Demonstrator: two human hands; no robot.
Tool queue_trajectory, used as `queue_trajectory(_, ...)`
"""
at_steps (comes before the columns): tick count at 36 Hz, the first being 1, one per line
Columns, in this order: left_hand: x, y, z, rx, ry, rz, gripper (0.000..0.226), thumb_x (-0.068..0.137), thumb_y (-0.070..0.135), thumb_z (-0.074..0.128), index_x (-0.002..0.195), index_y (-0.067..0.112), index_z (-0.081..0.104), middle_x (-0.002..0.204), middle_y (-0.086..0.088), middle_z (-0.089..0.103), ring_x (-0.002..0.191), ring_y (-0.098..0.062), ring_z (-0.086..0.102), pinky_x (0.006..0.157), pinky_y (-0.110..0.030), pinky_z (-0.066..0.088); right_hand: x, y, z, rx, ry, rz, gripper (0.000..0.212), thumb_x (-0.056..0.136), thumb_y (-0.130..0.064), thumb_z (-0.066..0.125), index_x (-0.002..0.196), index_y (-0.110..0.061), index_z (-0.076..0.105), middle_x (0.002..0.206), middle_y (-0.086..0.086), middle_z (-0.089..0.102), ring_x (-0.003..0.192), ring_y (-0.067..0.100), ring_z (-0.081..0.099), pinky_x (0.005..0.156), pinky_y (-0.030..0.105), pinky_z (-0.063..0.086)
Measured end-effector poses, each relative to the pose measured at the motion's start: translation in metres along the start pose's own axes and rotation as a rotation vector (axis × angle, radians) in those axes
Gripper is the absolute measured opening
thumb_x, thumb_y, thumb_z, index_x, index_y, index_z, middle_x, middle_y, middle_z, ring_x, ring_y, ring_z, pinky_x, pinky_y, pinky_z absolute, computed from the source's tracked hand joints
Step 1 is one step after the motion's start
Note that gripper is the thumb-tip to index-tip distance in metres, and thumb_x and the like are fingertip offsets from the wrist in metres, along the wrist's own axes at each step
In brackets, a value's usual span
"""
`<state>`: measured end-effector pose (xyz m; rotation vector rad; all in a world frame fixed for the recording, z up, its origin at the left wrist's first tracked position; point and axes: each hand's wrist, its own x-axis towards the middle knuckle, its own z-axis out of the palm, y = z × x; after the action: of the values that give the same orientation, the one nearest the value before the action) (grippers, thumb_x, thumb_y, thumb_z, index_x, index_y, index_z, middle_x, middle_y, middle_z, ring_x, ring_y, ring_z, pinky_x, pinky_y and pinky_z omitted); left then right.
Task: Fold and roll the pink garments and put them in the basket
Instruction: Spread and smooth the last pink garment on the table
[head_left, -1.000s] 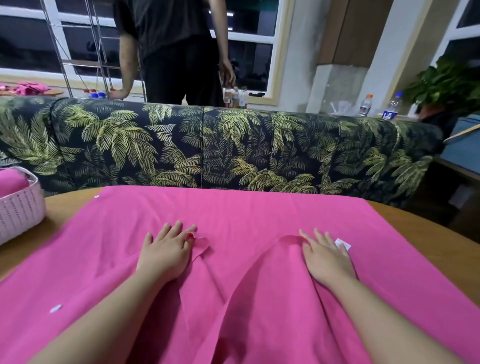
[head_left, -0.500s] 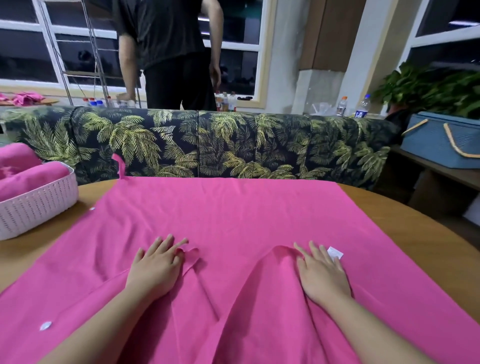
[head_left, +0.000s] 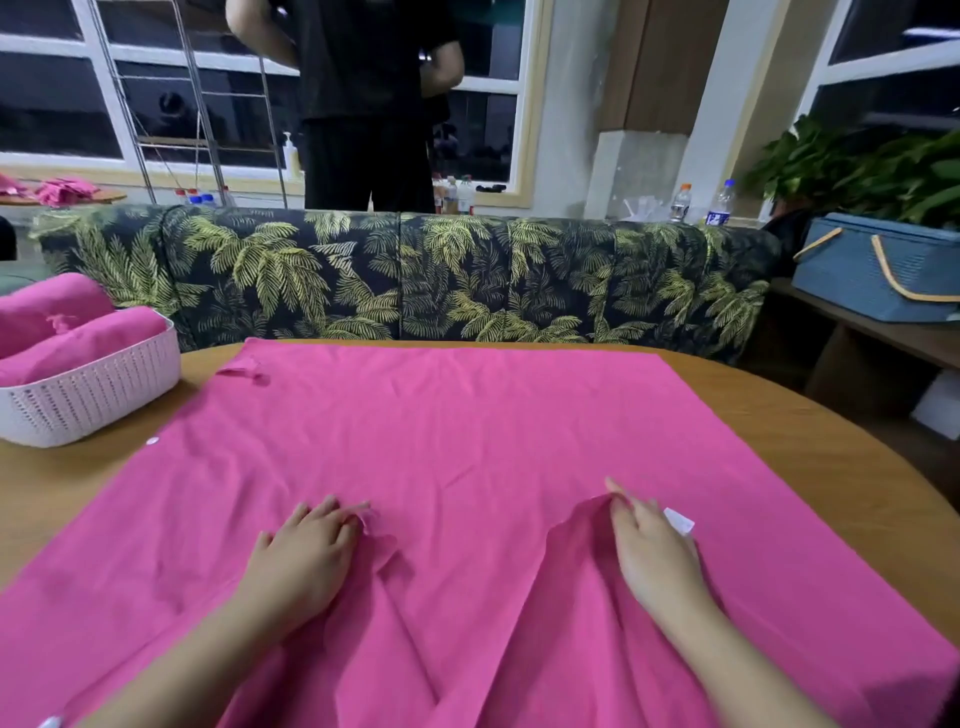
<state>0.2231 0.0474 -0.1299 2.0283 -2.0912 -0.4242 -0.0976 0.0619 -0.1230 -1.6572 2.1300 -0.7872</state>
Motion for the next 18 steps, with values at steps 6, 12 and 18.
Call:
queue_trajectory(6, 0.055, 0.031, -0.067, -0.34, 0.256, 0.047, 0.034, 0.101, 0.006, 0.032, 0.119, -0.003, 0.059, 0.129, -0.018, 0.058, 0.121, -0.034, 0.053, 0.095, -0.031, 0.036, 0.054, -0.046, -0.021, 0.317, 0.178, -0.095, 0.04, 0.105, -0.03, 0.029, 0.141, -0.037, 0.043, 0.15, -0.004, 0.04, 0.141, 0.018, 0.032, 0.117, 0.041, 0.023)
queue_trajectory(12, 0.135, 0.055, -0.152, -0.552, 0.65, -0.074, 0.035, 0.101, 0.01, 0.03, 0.118, -0.008, 0.055, 0.122, -0.031, 0.056, 0.112, -0.04, 0.051, 0.087, -0.037, 0.036, 0.14, -0.087, -0.058, 0.434, 0.305, -0.045, 0.042, 0.106, -0.032, 0.023, 0.143, -0.025, 0.043, 0.144, 0.002, 0.048, 0.133, 0.024, 0.043, 0.103, 0.03, 0.032)
queue_trajectory(18, 0.211, 0.041, -0.177, -0.639, 0.845, -0.175, 0.037, 0.102, 0.017, 0.029, 0.12, -0.003, 0.054, 0.125, -0.026, 0.056, 0.114, -0.039, 0.052, 0.094, -0.04, 0.038, 0.228, -0.07, -0.071, 0.382, 0.4, 0.098, 0.042, 0.105, -0.03, 0.023, 0.141, -0.023, 0.044, 0.141, 0.009, 0.049, 0.128, 0.031, 0.046, 0.102, 0.038, 0.035)
